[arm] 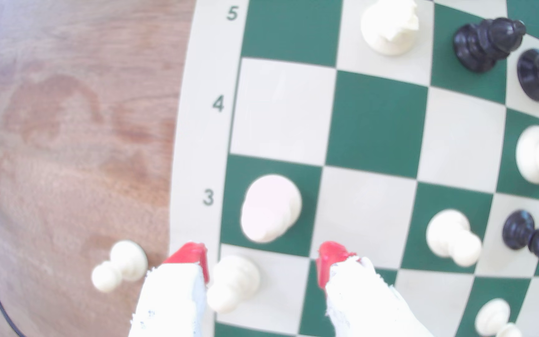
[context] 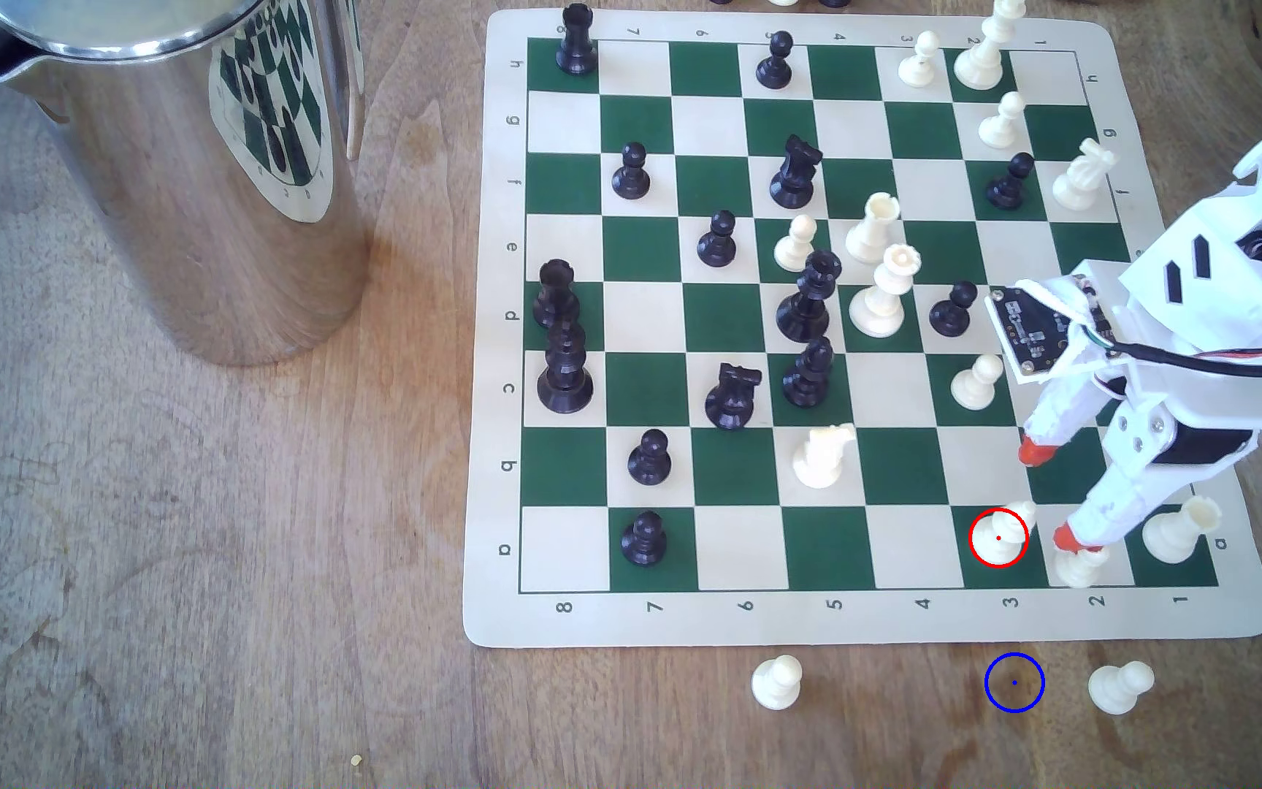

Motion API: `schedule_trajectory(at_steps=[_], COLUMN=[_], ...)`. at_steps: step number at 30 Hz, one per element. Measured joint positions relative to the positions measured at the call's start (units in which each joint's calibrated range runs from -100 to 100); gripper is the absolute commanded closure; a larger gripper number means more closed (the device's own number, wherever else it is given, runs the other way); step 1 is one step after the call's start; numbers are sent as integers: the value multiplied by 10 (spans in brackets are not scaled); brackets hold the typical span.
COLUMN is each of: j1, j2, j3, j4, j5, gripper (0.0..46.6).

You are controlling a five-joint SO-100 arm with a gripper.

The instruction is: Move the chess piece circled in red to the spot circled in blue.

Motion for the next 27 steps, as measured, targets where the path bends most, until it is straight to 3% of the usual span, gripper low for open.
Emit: schedule_trajectory(at_steps=[21,25,27], j1=[-19,-20,-19], j2=[85,111,118], j3=[-27,-34,-35], j4=[-48,-54,-59], j5=[-7,-7,-6], gripper=[303,341,393])
